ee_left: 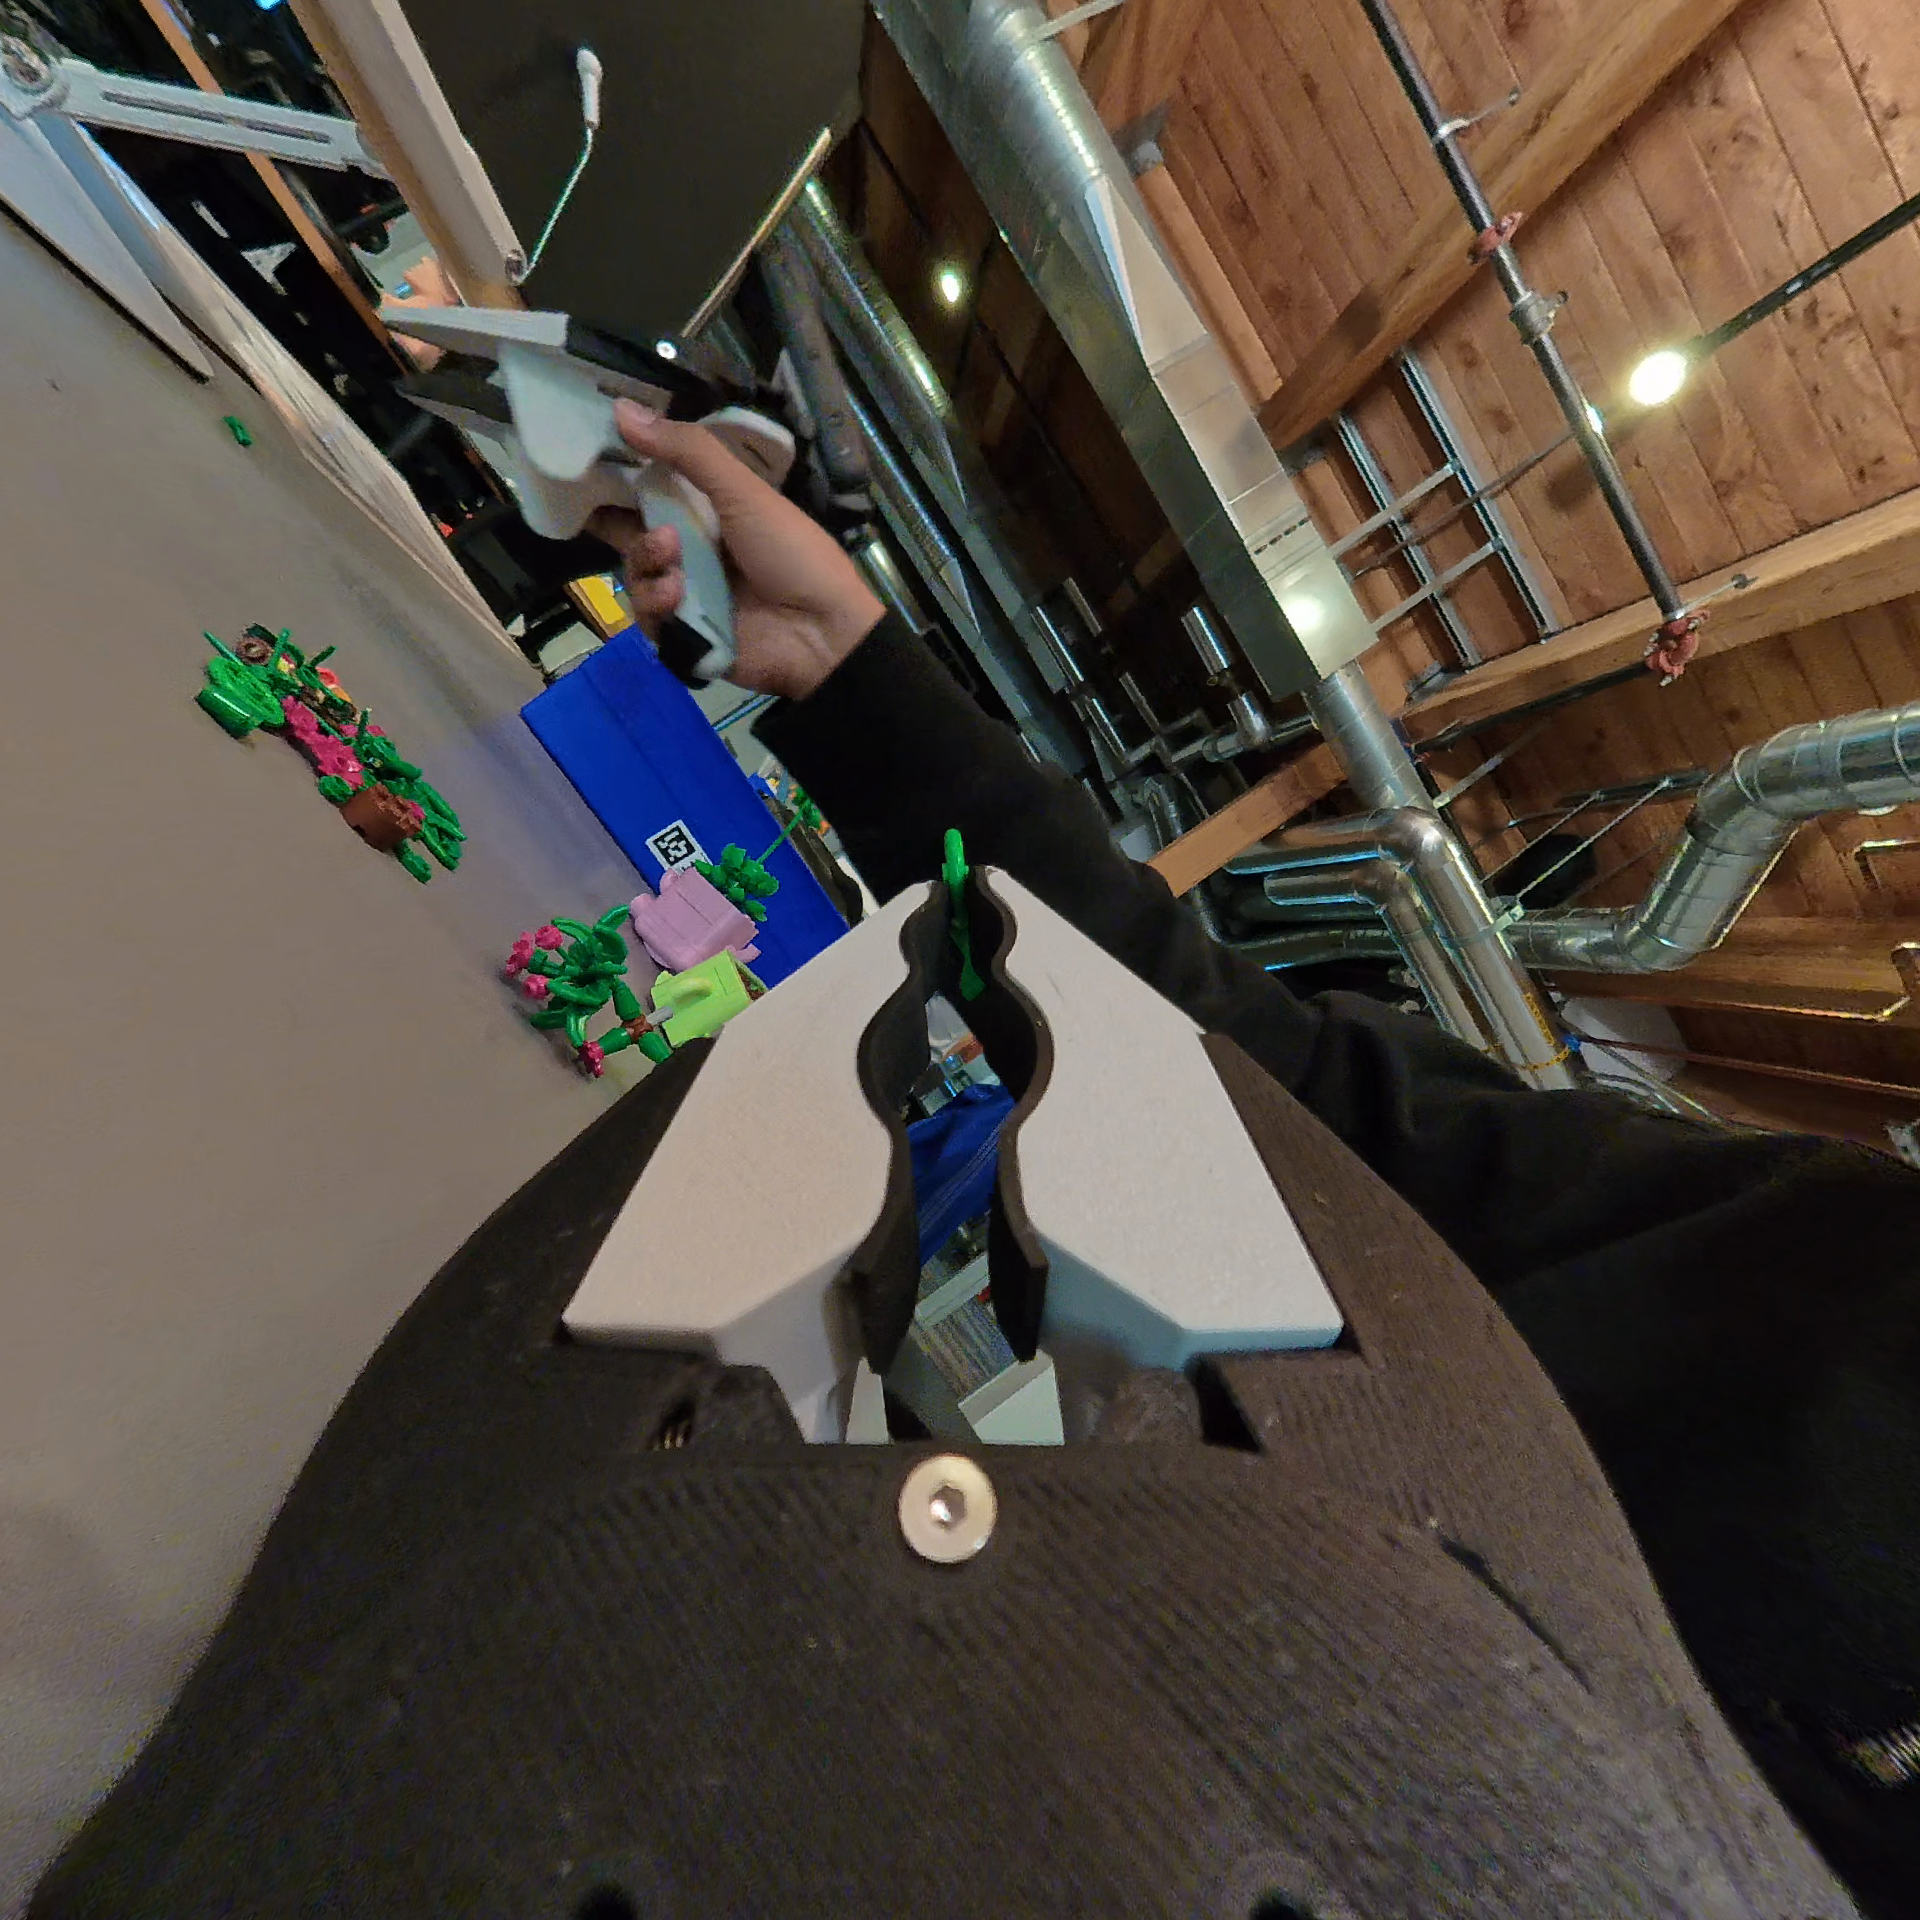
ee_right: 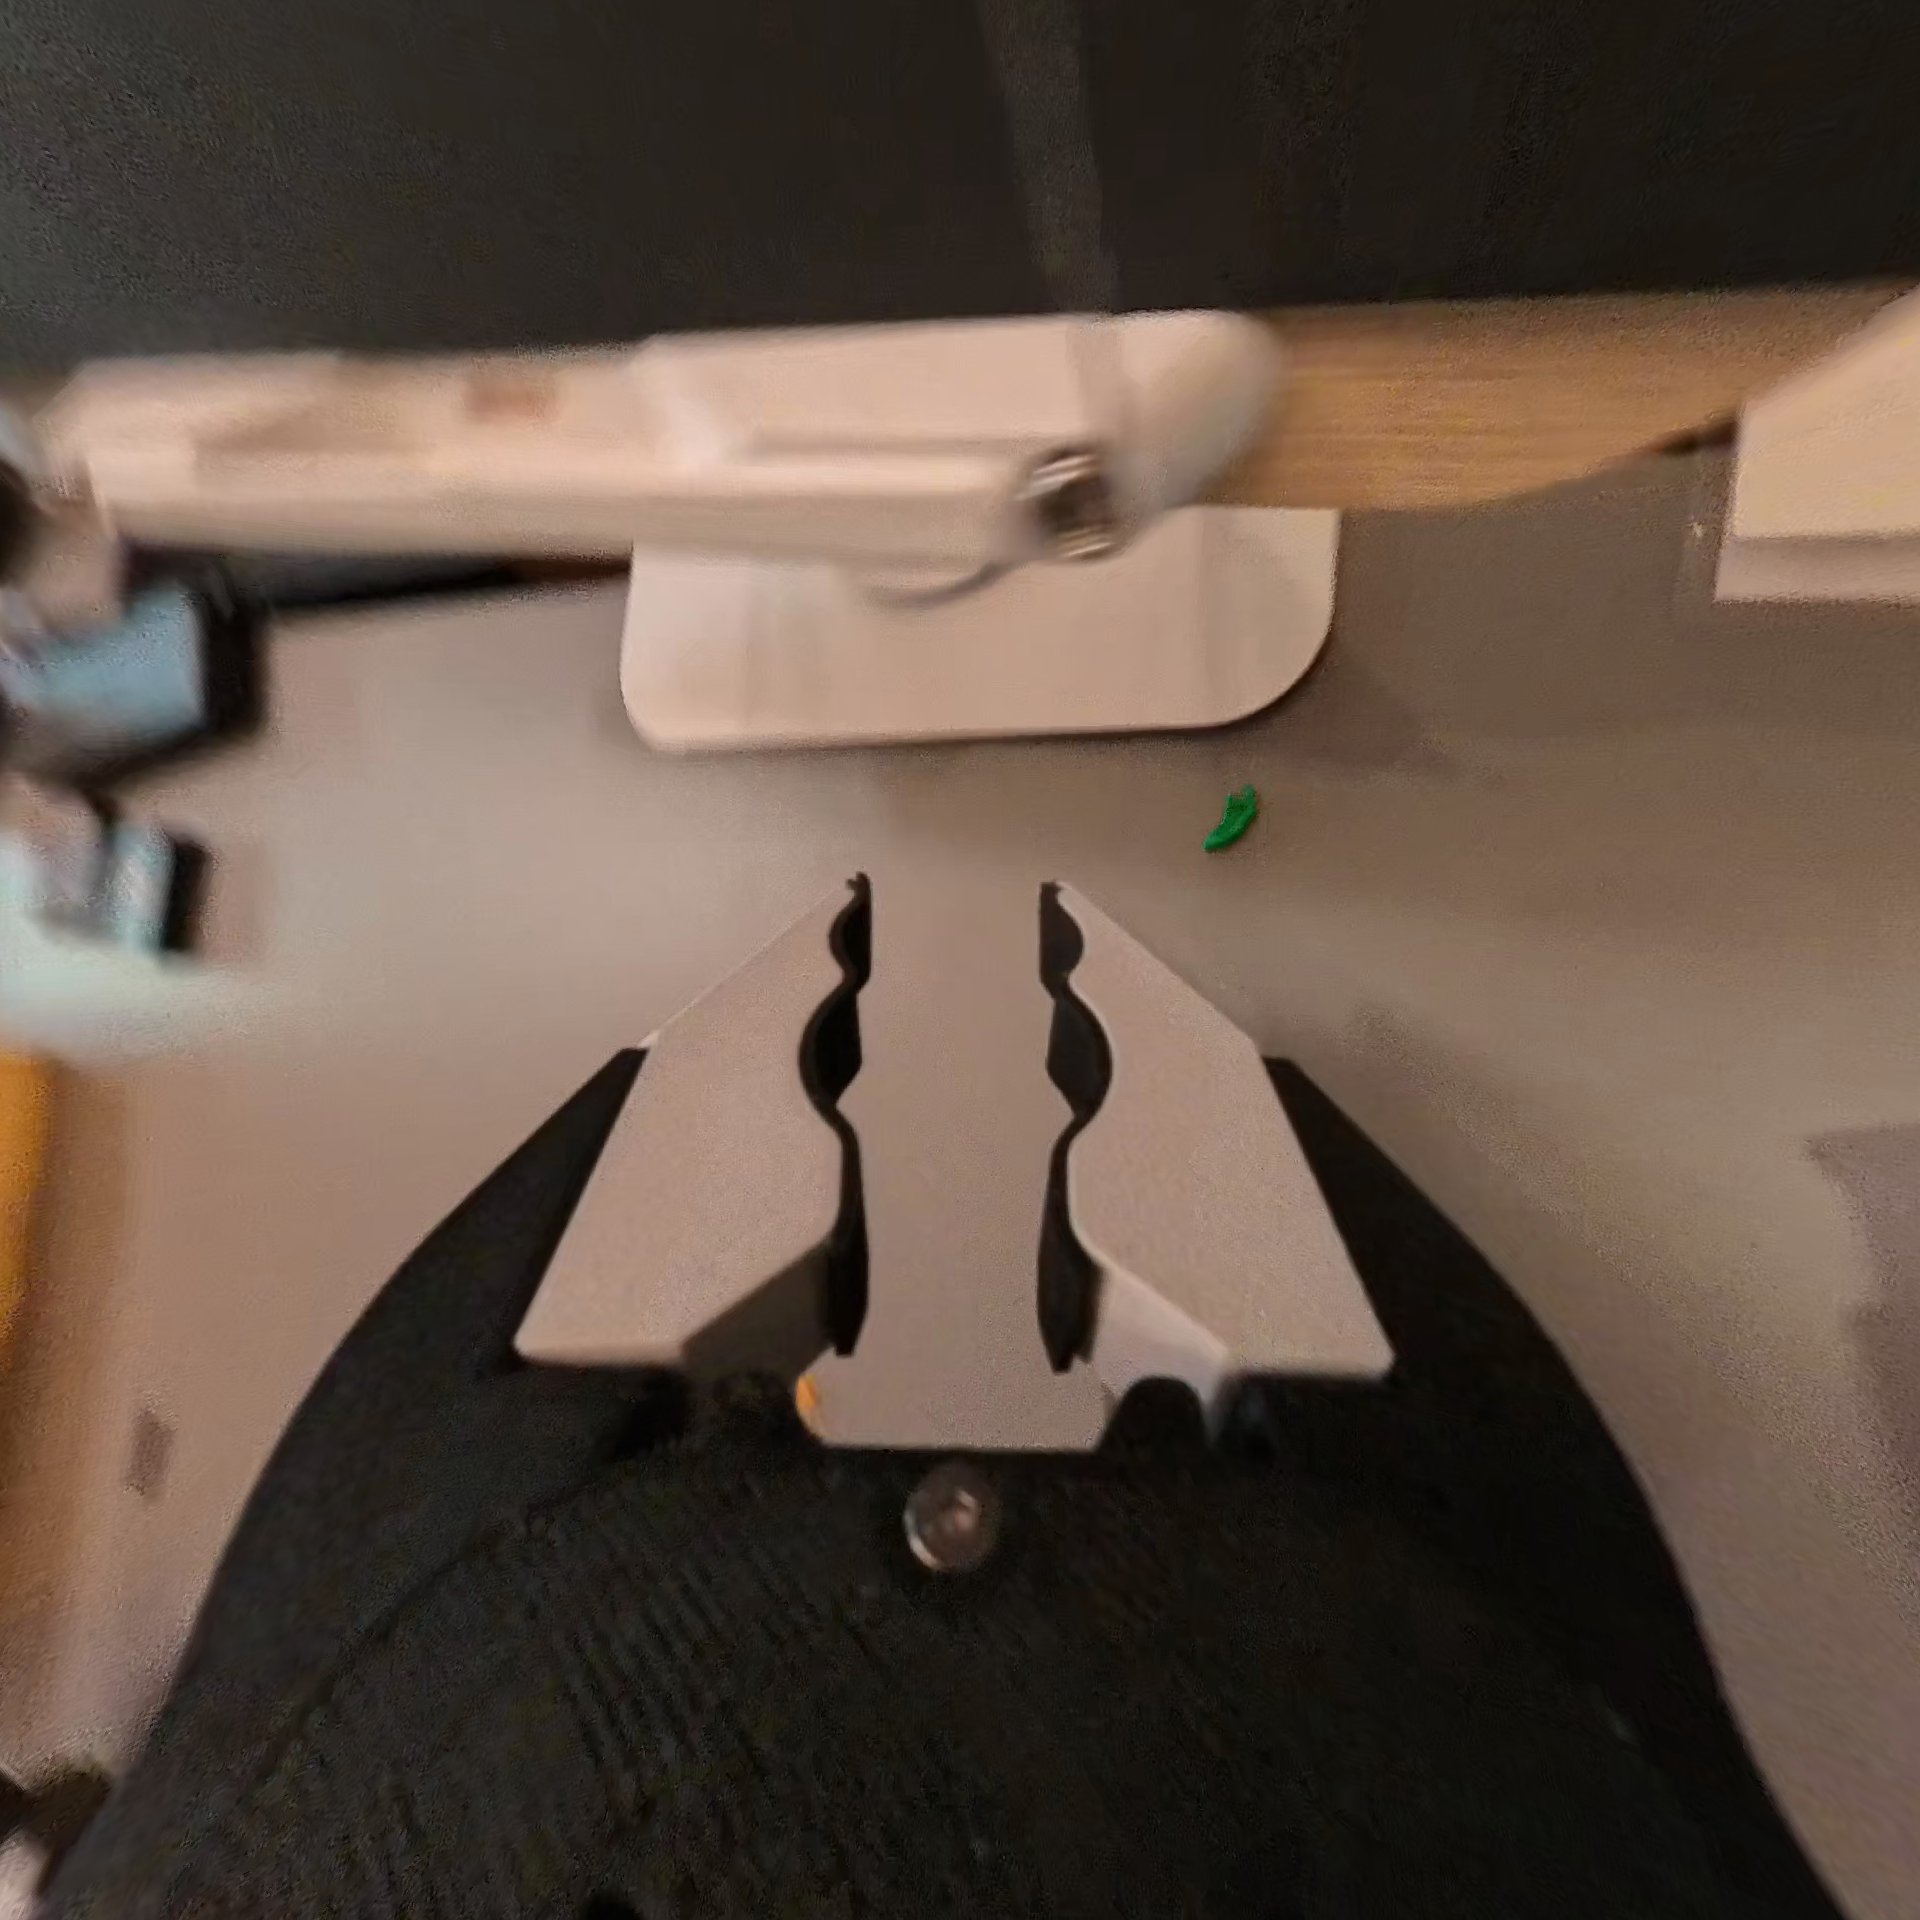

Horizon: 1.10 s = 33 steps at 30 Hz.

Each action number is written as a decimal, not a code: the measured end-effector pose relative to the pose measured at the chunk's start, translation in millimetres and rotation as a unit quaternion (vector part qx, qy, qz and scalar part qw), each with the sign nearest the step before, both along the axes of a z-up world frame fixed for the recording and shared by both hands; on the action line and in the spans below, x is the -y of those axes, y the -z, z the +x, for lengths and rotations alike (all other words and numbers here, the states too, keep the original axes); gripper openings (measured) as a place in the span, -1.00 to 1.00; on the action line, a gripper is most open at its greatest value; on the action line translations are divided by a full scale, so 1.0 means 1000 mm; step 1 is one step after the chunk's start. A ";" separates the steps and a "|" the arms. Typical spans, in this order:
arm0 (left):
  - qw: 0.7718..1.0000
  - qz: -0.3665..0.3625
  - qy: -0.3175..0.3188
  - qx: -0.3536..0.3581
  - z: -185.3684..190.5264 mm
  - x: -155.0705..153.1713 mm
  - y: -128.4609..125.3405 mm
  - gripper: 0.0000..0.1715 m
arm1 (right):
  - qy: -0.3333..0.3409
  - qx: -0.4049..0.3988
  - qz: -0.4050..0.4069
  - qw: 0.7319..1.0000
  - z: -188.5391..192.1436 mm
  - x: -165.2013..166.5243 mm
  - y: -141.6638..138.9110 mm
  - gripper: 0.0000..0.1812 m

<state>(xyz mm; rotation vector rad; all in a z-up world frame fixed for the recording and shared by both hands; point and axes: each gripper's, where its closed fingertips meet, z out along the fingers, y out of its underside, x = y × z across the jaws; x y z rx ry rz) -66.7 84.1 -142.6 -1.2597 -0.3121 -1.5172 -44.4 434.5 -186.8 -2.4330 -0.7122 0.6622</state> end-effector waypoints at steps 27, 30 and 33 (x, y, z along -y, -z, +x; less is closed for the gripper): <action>1.000 0.007 -0.012 0.017 -0.010 -0.002 -0.003 -1.00 | 0.018 0.067 0.010 0.998 0.000 -0.009 0.061 -0.95; 1.000 0.006 -0.009 0.013 -0.008 -0.002 -0.002 -1.00 | -0.058 0.050 -0.038 0.996 -0.014 0.052 0.055 -0.95; 1.000 0.006 -0.008 0.008 -0.006 -0.002 -0.002 -1.00 | -0.123 0.080 -0.034 0.989 -0.008 0.100 0.053 -0.94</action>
